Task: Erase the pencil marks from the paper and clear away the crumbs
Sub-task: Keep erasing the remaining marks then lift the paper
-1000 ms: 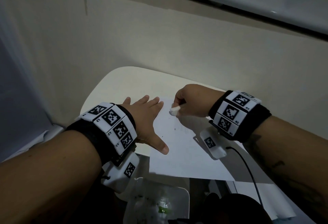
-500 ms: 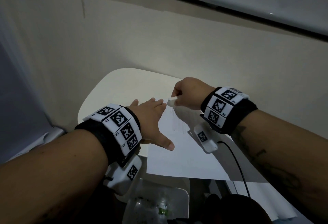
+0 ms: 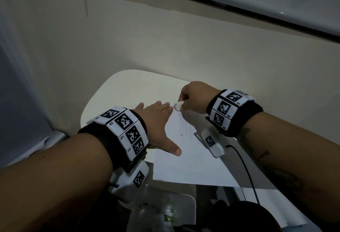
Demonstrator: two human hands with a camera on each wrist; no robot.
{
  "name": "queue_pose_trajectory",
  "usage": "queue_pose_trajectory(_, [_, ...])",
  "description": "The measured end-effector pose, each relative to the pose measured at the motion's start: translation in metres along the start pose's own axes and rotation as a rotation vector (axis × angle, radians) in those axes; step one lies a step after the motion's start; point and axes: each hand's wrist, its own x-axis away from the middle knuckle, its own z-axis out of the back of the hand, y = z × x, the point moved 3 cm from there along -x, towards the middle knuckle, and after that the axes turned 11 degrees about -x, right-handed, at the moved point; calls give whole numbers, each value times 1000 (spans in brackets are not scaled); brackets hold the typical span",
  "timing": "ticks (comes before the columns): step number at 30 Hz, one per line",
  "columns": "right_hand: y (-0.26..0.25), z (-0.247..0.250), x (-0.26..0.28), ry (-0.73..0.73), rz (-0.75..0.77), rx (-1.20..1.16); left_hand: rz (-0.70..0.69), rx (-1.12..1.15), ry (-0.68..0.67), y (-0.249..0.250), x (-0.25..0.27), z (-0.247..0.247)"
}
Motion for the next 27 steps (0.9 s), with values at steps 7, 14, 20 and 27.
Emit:
queue_pose_trajectory(7, [-5,-8,26,-267,29,-22,-8,28,33,-2,-4,-4])
queue_pose_trajectory(14, [-8,-6,9,-80,5,-4,1,15,39,-2,-3,-3])
queue_pose_trajectory(20, [-10,-13,41,-320,30,0,-1,45,45,-5,-8,-8])
queue_pose_trajectory(27, [-3,-6,8,-112,-22,-1,2,122,82,-5,-6,-6])
